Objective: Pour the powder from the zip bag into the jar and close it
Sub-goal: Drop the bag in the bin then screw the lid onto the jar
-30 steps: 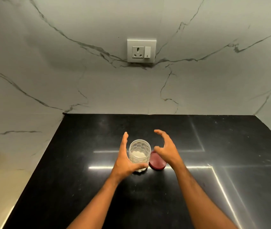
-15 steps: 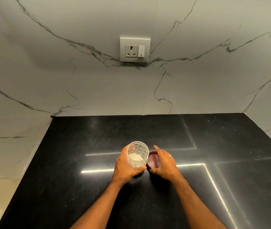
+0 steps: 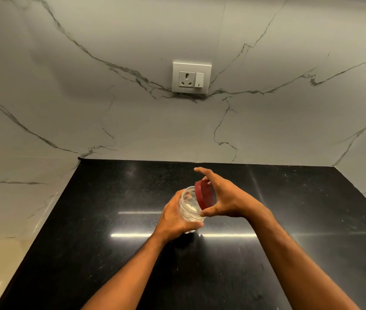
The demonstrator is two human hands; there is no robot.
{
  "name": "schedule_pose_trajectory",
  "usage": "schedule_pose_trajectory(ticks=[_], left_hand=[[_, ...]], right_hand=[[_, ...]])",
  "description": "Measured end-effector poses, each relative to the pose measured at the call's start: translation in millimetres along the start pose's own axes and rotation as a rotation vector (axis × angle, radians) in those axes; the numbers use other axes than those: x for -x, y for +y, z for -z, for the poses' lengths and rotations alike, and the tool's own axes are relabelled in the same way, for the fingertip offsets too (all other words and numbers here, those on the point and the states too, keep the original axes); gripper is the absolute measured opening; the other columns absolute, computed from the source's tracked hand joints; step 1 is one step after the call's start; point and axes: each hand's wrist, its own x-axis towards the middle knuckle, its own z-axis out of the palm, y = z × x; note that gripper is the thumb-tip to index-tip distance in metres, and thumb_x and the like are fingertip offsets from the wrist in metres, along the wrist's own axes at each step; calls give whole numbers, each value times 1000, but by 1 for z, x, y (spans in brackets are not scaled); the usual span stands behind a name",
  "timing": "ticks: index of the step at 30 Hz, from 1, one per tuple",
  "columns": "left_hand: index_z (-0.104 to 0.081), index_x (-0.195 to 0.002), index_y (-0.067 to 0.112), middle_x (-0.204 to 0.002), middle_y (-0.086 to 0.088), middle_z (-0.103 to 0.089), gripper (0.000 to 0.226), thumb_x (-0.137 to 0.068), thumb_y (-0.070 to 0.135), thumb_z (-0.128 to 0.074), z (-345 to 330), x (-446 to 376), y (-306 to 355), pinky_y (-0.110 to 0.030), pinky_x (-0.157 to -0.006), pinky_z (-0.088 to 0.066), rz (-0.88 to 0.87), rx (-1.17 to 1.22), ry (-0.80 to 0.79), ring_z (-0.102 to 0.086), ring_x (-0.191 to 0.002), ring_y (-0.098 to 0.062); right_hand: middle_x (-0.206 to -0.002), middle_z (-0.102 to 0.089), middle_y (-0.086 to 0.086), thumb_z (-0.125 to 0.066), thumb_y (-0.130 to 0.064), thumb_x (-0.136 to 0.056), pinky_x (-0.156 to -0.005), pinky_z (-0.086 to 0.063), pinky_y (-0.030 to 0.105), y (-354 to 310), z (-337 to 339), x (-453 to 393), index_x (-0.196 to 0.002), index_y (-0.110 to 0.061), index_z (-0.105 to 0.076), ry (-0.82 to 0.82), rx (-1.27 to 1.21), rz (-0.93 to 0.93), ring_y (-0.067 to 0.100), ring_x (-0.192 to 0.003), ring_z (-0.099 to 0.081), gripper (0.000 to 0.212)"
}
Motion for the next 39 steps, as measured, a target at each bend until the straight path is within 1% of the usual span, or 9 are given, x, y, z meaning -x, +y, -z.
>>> schedule_pose_trajectory(ticks=[7, 12, 18, 21, 24, 27, 32, 36, 39], left_hand=[[-37, -123, 65, -120, 24, -58, 91, -54, 46, -93, 6, 4, 10, -6, -78, -51, 14, -3, -13, -56, -110, 12], [-37, -123, 64, -123, 20, -58, 91, -55, 46, -94, 10, 8, 8, -17, -87, -54, 35, -2, -11, -61, -113, -2], [-39, -130, 53, -124, 19, -58, 93, -54, 47, -94, 13, 12, 4, -27, -95, -55, 50, -24, -26, -60, -116, -5], [-36, -123, 65, -121, 23, -58, 91, -54, 49, -93, 13, 15, 4, -15, -86, -53, 72, -27, -19, -59, -112, 5], [-34, -121, 69, -120, 27, -57, 92, -54, 49, -93, 12, 17, 6, -7, -80, -49, 75, -28, -10, -55, -110, 15], [-36, -125, 65, -121, 26, -58, 94, -53, 47, -94, 9, 16, 8, -13, -84, -52, 76, -11, -6, -57, -111, 11], [-38, -124, 63, -119, 24, -61, 91, -55, 47, -94, 6, 12, 11, -14, -81, -54, 74, 6, 4, -60, -111, 5], [-39, -121, 66, -116, 29, -61, 91, -53, 44, -95, 13, 7, 16, -10, -78, -53, 82, 33, 40, -60, -109, 9], [-35, -119, 71, -118, 25, -59, 92, -53, 45, -94, 16, 4, 19, -6, -77, -51, 76, 29, 36, -56, -109, 13]], right_hand=[[-147, -37, -4, -87, -35, -70, -102, -50, 44, -21, 1, -8, -143, -35, -32, -120, 177, 47, 23, -132, -41, 91], [-144, -39, -3, -87, -37, -69, -99, -52, 41, -28, 0, -12, -142, -36, -32, -163, 241, 52, 25, -130, -44, 91], [-143, -42, -1, -87, -37, -70, -99, -51, 40, -37, -5, -15, -142, -33, -34, -192, 307, 57, 26, -129, -46, 89], [-142, -44, 1, -86, -39, -70, -98, -52, 40, -41, -5, -15, -141, -32, -35, -201, 300, 39, 26, -127, -48, 88], [-139, -46, 1, -84, -48, -70, -92, -52, 34, -41, -6, -14, -141, -31, -35, -182, 303, 7, 23, -123, -50, 88], [-134, -52, 1, -75, -65, -70, -84, -52, 28, -39, -7, -14, -138, -28, -37, -140, 324, -49, 19, -113, -54, 86], [-128, -60, 1, -45, -93, -61, -83, -57, 34, -41, -10, -11, -136, -24, -41, -22, 513, -135, 20, -104, -62, 101], [-152, -38, -2, -72, -64, -73, -98, -49, 37, -39, -1, -13, -152, -29, -22, -132, 364, -37, 24, -130, -48, 100], [-142, -48, -2, -73, -65, -71, -89, -50, 33, -40, -1, -15, -147, -28, -32, -70, 428, -72, 20, -119, -55, 94]])
